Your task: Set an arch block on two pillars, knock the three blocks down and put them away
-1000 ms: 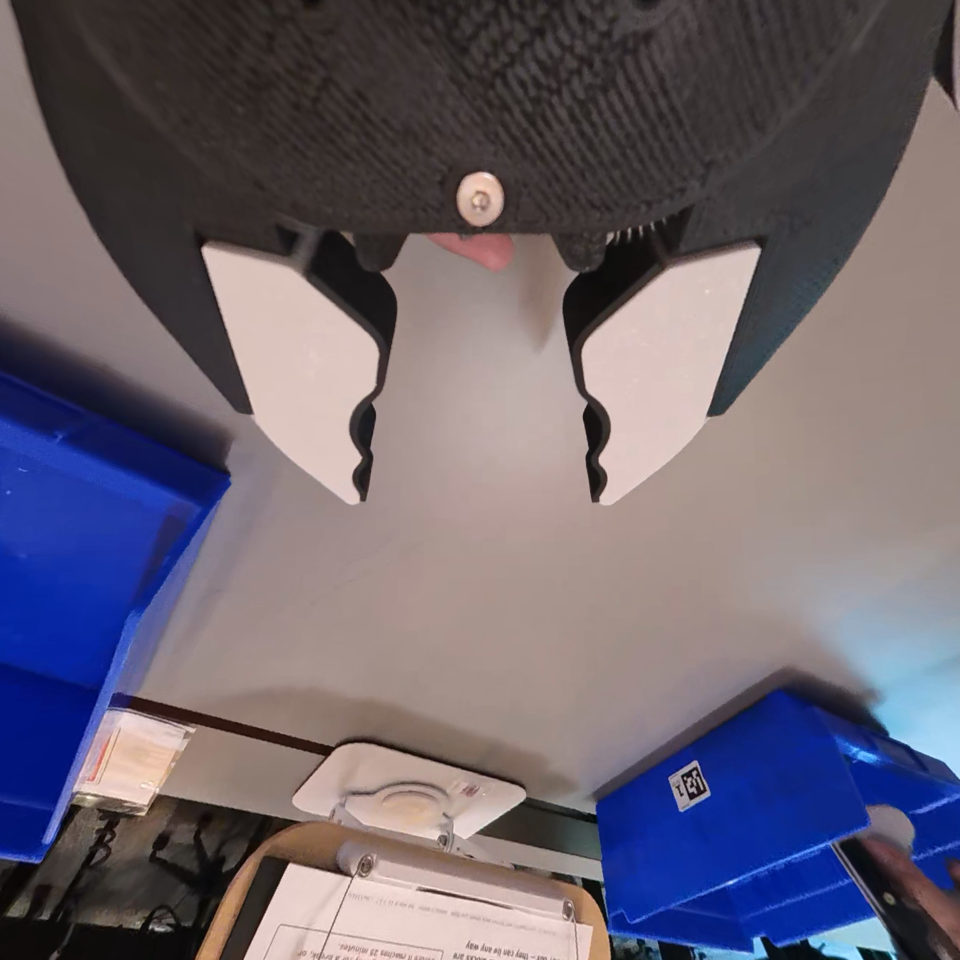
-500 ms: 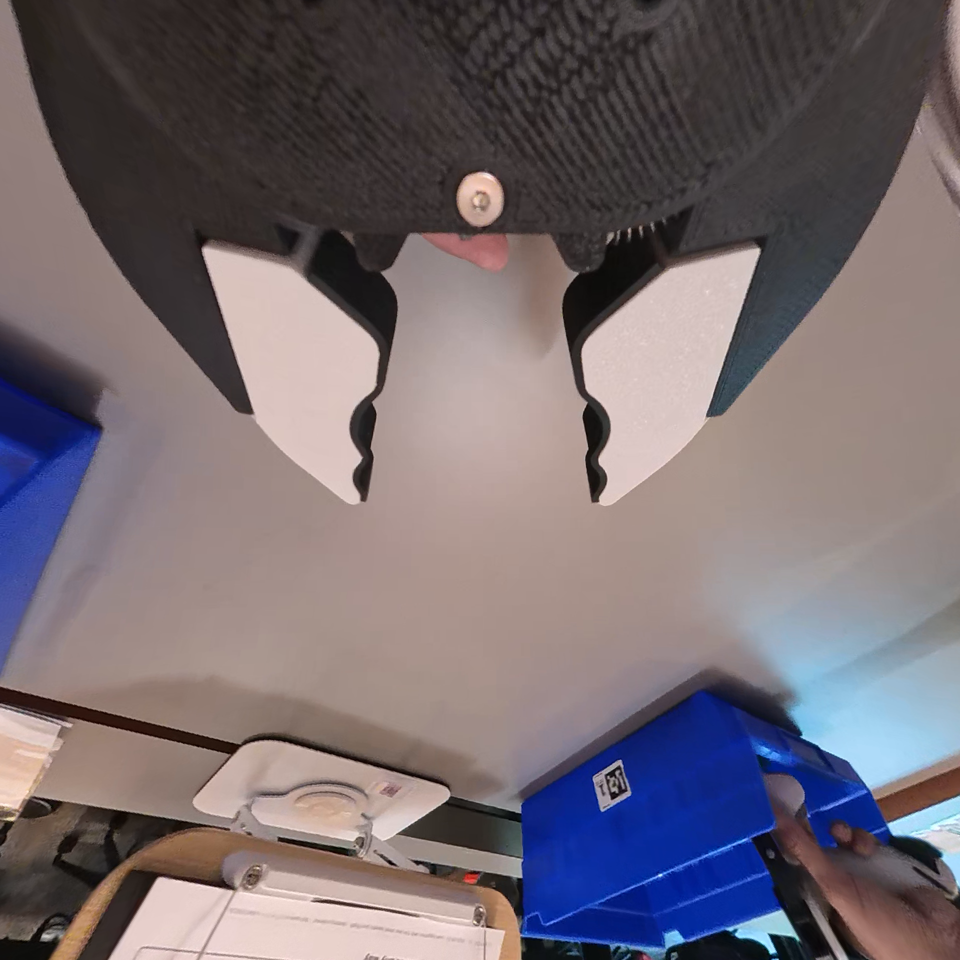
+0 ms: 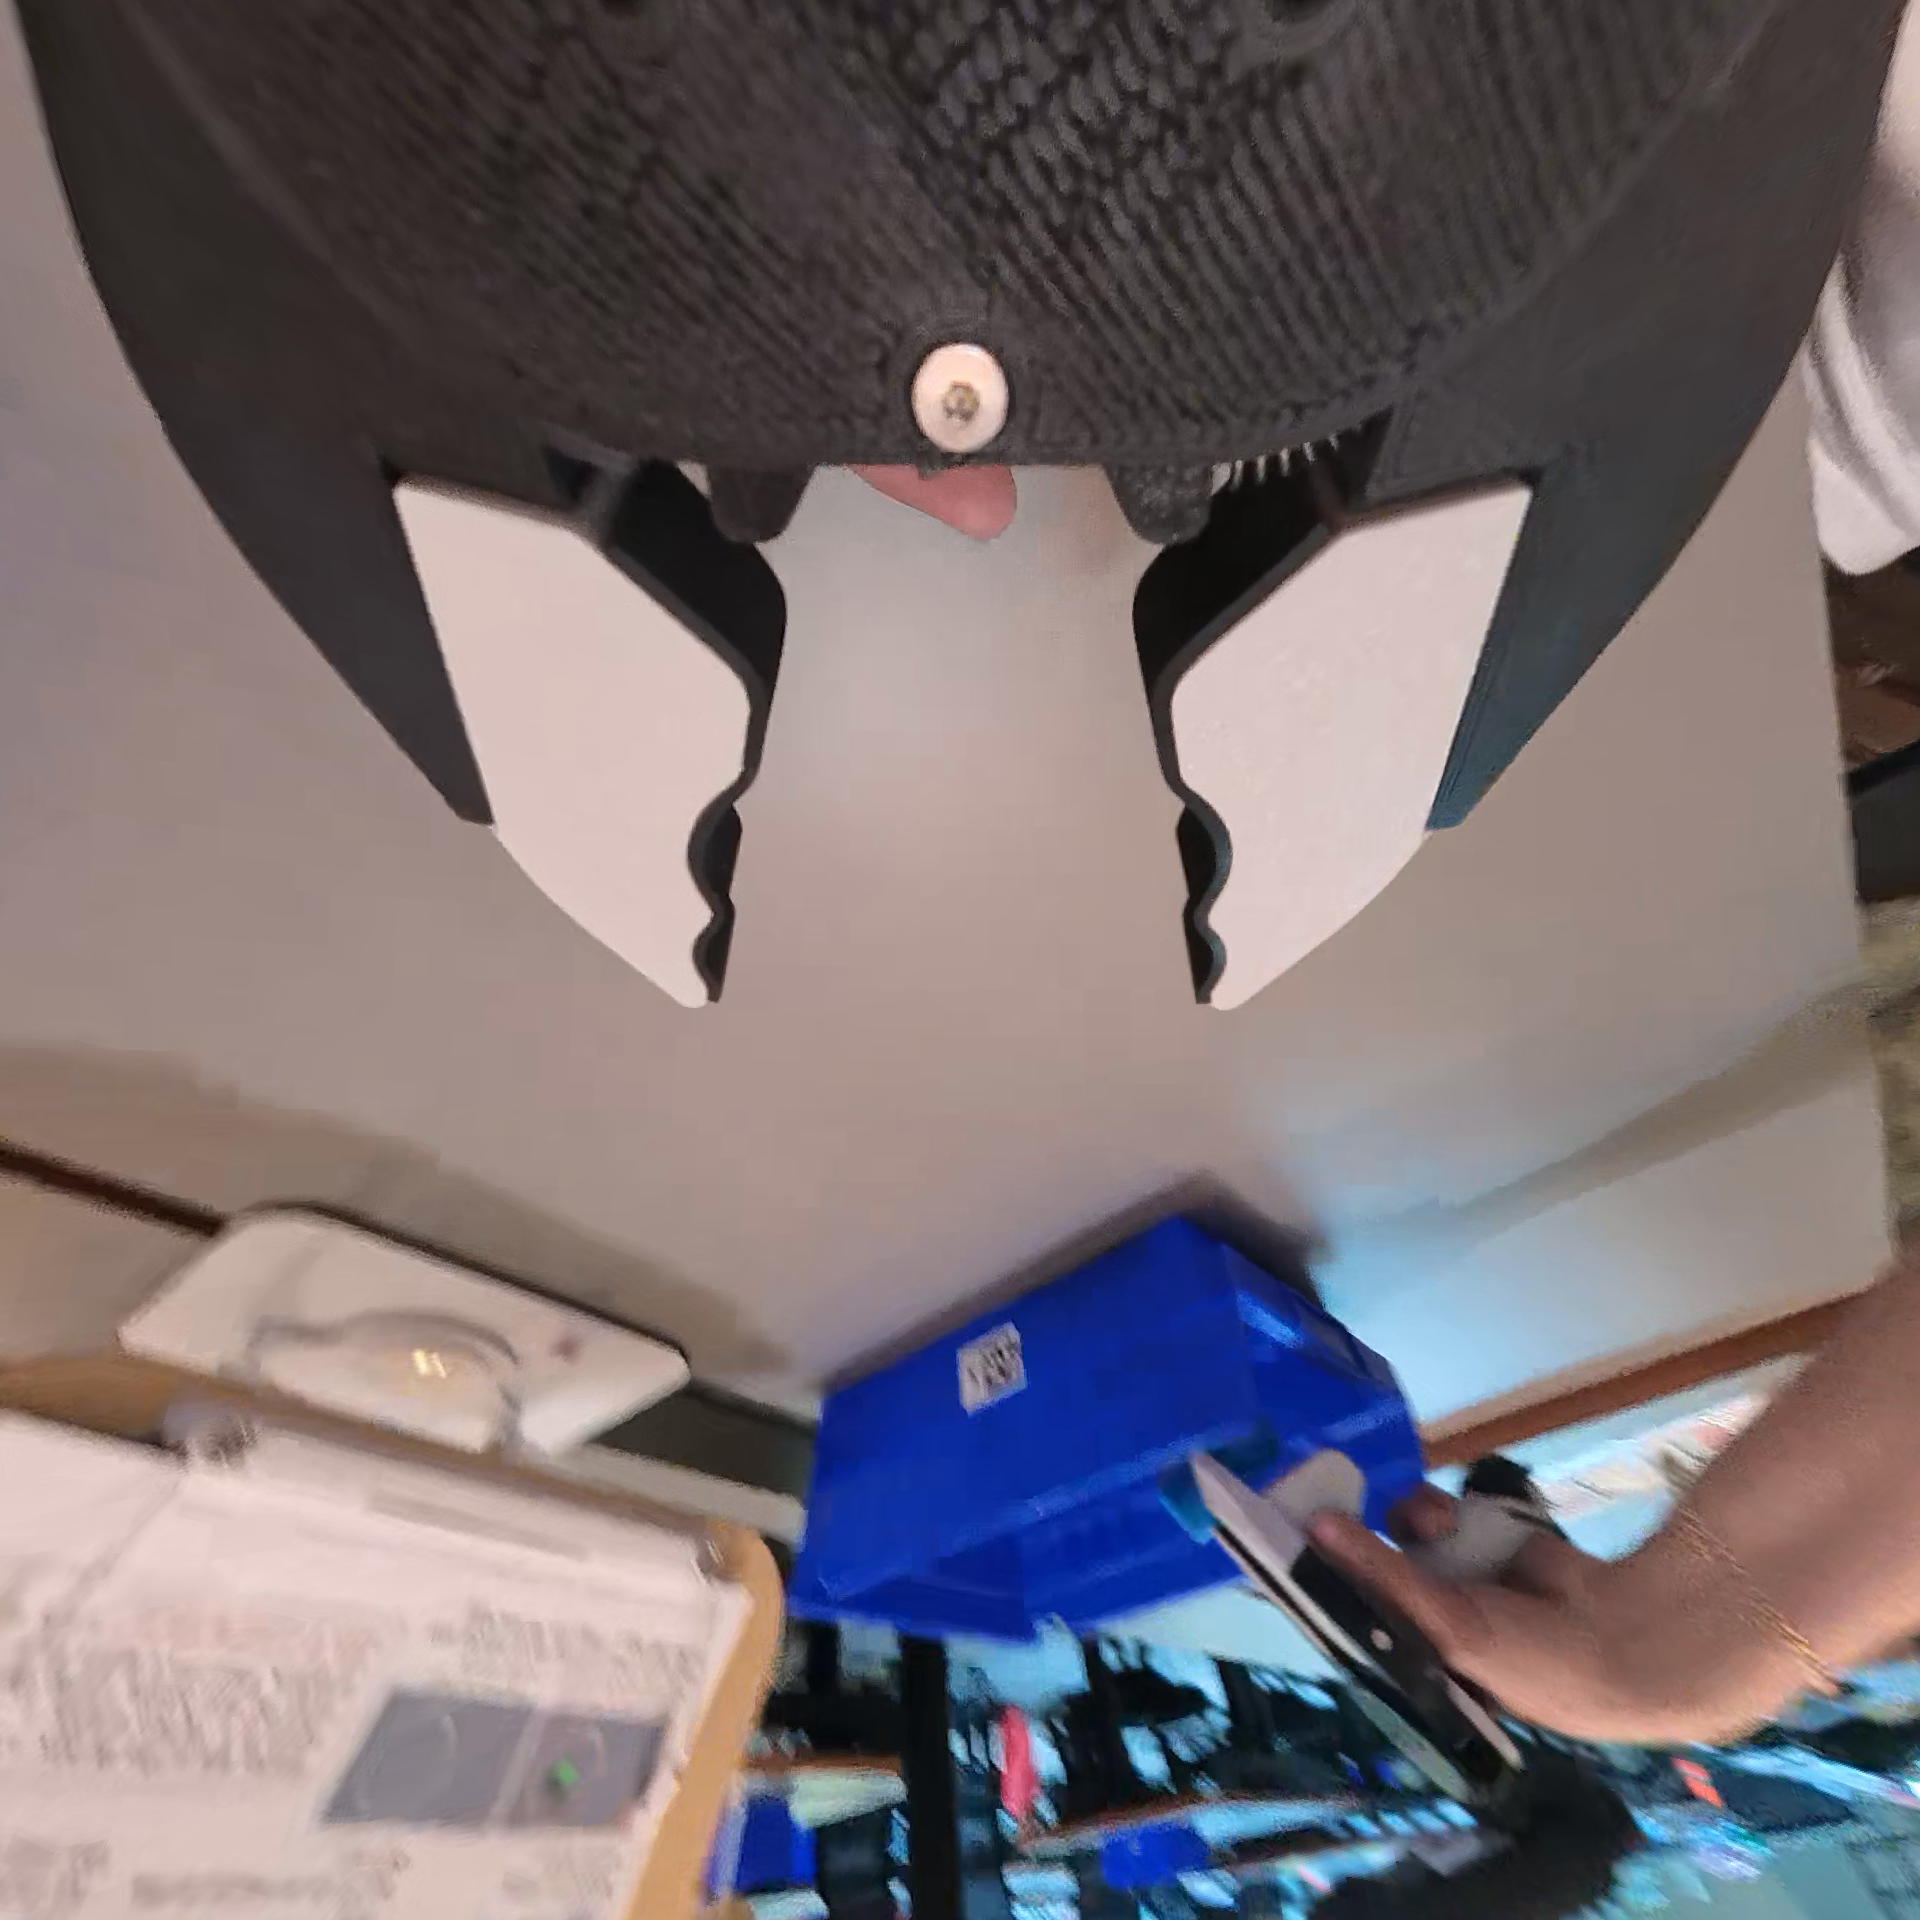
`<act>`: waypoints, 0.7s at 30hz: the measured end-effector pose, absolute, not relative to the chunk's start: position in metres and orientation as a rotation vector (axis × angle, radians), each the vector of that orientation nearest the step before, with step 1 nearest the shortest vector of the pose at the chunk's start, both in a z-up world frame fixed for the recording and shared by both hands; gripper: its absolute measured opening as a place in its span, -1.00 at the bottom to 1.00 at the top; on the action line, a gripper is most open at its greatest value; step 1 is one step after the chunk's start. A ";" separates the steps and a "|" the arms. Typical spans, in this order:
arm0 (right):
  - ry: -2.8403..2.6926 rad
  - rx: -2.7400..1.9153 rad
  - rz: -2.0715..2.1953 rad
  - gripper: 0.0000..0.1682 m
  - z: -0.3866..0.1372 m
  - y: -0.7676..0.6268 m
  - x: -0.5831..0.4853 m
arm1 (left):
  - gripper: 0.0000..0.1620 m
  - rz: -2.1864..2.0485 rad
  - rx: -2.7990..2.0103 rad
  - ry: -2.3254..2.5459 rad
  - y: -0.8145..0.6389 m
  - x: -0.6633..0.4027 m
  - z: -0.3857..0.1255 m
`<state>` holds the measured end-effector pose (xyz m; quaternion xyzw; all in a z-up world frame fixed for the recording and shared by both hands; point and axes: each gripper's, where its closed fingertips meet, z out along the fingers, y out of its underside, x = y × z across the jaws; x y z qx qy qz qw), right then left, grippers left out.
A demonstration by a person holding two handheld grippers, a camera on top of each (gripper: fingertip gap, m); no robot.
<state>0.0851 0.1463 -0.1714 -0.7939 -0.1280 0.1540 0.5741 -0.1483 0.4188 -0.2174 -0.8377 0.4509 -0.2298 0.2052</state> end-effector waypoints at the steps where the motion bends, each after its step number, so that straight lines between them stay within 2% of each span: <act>1: -0.344 -1.814 0.396 -0.01 -0.158 0.151 0.078 | -0.60 -0.758 -2.232 1.262 0.409 -0.139 -0.198; 5: -0.497 -1.664 0.515 -0.05 -0.107 0.172 0.052 | -0.59 -1.115 -1.798 1.321 0.353 -0.101 -0.126; 8: -0.616 -1.633 0.555 -0.10 -0.083 0.192 0.032 | -0.60 -1.248 -1.559 1.407 0.305 -0.077 -0.098; 12: -0.749 -1.659 0.593 -0.10 -0.067 0.212 0.010 | -0.60 -1.336 -1.337 1.554 0.249 -0.046 -0.090; 15: -0.799 -1.649 0.640 -0.21 -0.063 0.216 -0.002 | -0.60 -1.360 -1.241 1.613 0.223 -0.025 -0.093; 21: -0.902 -1.631 0.634 -0.31 -0.078 0.204 -0.007 | -0.60 -1.466 -1.112 1.658 0.193 0.001 -0.095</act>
